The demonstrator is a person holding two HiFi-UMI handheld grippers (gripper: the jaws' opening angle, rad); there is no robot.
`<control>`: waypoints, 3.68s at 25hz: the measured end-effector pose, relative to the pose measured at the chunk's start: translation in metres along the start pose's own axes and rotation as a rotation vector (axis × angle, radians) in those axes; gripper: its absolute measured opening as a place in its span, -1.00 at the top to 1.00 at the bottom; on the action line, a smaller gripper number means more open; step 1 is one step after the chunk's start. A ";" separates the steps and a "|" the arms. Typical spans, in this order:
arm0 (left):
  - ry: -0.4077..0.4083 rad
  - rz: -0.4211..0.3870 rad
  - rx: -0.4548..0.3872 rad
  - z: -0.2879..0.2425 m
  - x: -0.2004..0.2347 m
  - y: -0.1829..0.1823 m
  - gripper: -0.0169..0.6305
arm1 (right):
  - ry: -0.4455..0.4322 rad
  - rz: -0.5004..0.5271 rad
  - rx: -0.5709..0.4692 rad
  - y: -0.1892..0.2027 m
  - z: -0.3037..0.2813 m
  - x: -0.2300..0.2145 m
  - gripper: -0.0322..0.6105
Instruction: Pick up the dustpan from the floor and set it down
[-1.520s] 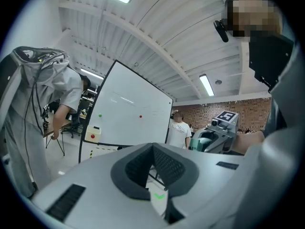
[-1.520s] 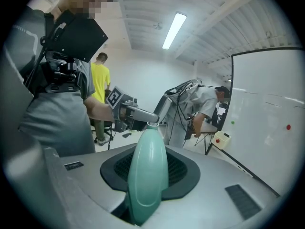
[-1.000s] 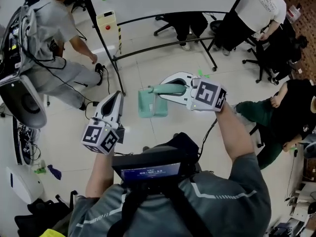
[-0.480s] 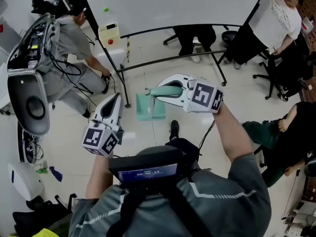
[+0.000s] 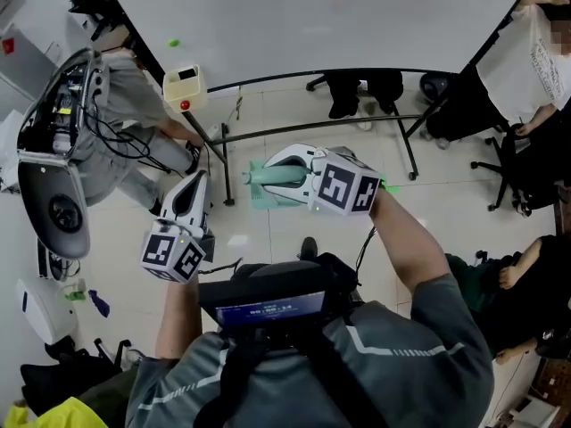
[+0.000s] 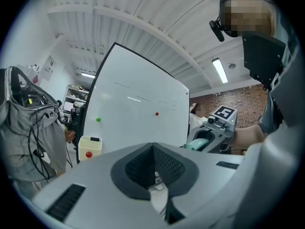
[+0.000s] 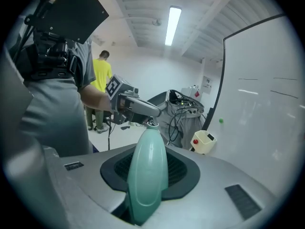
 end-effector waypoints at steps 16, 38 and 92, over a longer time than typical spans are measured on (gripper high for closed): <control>0.101 0.054 0.009 -0.102 0.057 0.015 0.88 | 0.079 -0.059 0.028 0.039 -0.003 -0.102 0.55; 0.072 0.175 0.207 -0.155 0.143 0.204 0.88 | 0.090 -0.177 0.083 0.237 -0.086 -0.145 0.55; 0.099 0.260 0.373 -0.161 0.133 0.495 0.88 | -0.007 -0.283 0.165 0.561 -0.138 -0.034 0.24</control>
Point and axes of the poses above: the fingertips, and each gripper's own axes: z backward along the fingers, x to its left, y out of its underside, the point moved 2 cm from there along z, backward along the fingers, and after that the axes turned 10 degrees about -x, right-handed, at the moved point
